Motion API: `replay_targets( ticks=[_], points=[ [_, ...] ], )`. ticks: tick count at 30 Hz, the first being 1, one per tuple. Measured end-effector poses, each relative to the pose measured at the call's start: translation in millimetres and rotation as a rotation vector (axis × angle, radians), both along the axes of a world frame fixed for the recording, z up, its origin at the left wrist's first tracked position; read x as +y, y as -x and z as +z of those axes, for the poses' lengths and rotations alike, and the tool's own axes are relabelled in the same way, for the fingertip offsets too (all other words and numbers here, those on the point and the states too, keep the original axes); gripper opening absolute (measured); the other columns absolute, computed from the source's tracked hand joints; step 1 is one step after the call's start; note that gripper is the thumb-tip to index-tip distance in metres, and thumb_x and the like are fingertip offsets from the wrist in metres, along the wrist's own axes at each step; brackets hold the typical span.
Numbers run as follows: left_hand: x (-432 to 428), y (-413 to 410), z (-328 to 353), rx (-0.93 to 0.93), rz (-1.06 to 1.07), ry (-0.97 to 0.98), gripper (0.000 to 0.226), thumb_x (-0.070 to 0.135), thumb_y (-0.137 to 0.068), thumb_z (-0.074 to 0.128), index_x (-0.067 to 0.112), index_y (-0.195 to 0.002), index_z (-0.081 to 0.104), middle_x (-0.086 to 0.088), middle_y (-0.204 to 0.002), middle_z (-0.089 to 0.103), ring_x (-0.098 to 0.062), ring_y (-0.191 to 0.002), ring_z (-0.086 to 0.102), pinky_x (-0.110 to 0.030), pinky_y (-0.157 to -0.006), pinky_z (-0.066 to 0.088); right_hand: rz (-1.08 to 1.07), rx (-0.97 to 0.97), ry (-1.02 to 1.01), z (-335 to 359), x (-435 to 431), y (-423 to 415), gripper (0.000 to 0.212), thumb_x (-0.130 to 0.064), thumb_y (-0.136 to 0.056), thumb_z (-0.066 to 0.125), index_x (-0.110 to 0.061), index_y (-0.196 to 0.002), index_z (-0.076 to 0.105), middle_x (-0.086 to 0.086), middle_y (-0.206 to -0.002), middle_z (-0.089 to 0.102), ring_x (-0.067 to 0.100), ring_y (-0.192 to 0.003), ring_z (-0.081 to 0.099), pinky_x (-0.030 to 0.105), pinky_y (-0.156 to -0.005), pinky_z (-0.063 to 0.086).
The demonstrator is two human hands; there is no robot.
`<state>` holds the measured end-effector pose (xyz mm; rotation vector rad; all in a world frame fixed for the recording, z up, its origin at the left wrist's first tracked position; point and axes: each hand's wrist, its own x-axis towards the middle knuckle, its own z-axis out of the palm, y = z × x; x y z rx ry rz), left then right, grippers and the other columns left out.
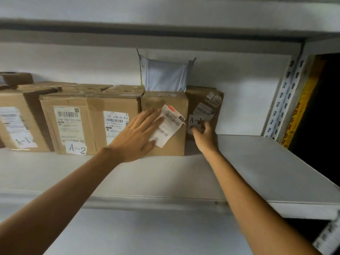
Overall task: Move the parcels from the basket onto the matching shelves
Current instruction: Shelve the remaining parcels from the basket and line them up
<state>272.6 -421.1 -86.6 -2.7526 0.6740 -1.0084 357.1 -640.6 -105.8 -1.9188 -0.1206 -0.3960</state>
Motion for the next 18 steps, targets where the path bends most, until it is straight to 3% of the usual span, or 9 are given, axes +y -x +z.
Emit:
replay_targets(
  ticks=[6, 9, 12, 15, 18],
  points=[
    [34.1, 28.0, -7.8, -0.152, -0.009, 0.03, 0.056, 0.031, -0.091, 0.047, 0.009, -0.142, 0.039, -0.012, -0.153, 0.028, -0.033, -0.143, 0.018, -0.054, -0.116, 0.015, 0.019, -0.041, -0.022, 0.8, 26.4, 30.6, 0.037, -0.038, -0.093, 0.058, -0.017, -0.123, 0.054, 0.004, -0.125, 0.061, 0.023, -0.113, 0.057, 0.029, -0.082, 0.043],
    [57.7, 34.9, -14.7, -0.167, 0.217, 0.191, 0.073, 0.033, -0.087, 0.06, 0.014, -0.149, 0.026, -0.017, -0.157, 0.011, -0.038, -0.144, 0.006, -0.058, -0.116, 0.009, 0.033, -0.042, -0.052, -4.7, 43.4, 40.6, 0.041, -0.035, -0.091, 0.063, -0.017, -0.126, 0.052, 0.002, -0.123, 0.062, 0.021, -0.111, 0.059, 0.029, -0.08, 0.045],
    [72.0, 34.4, -21.2, -0.105, 0.345, 0.261, 0.097, 0.037, -0.08, 0.072, 0.022, -0.152, 0.008, -0.022, -0.157, -0.007, -0.039, -0.144, -0.009, -0.05, -0.115, -0.004, -0.064, -0.088, -0.065, -11.0, 60.5, 45.8, 0.043, -0.031, -0.089, 0.066, -0.015, -0.127, 0.051, 0.004, -0.124, 0.063, 0.024, -0.111, 0.06, 0.037, -0.087, 0.051],
    [73.9, 28.2, -27.9, -0.133, 0.339, 0.273, 0.099, 0.033, -0.075, 0.078, 0.021, -0.152, 0.015, -0.027, -0.155, -0.004, -0.043, -0.143, -0.006, -0.053, -0.114, 0.002, -0.142, -0.134, -0.076, -15.3, 70.1, 44.1, 0.042, -0.03, -0.088, 0.069, -0.016, -0.124, 0.053, 0.003, -0.124, 0.064, 0.025, -0.111, 0.06, 0.04, -0.09, 0.052],
    [75.8, 19.8, -34.1, -0.149, 0.332, 0.277, 0.098, 0.031, -0.075, 0.079, 0.021, -0.152, 0.018, -0.029, -0.154, -0.001, -0.045, -0.143, -0.002, -0.056, -0.114, 0.01, -0.229, -0.183, -0.055, -21.9, 74.0, 40.7, 0.04, -0.032, -0.086, 0.07, -0.018, -0.12, 0.055, 0.001, -0.123, 0.065, 0.024, -0.109, 0.061, 0.033, -0.084, 0.048]
  ],
)
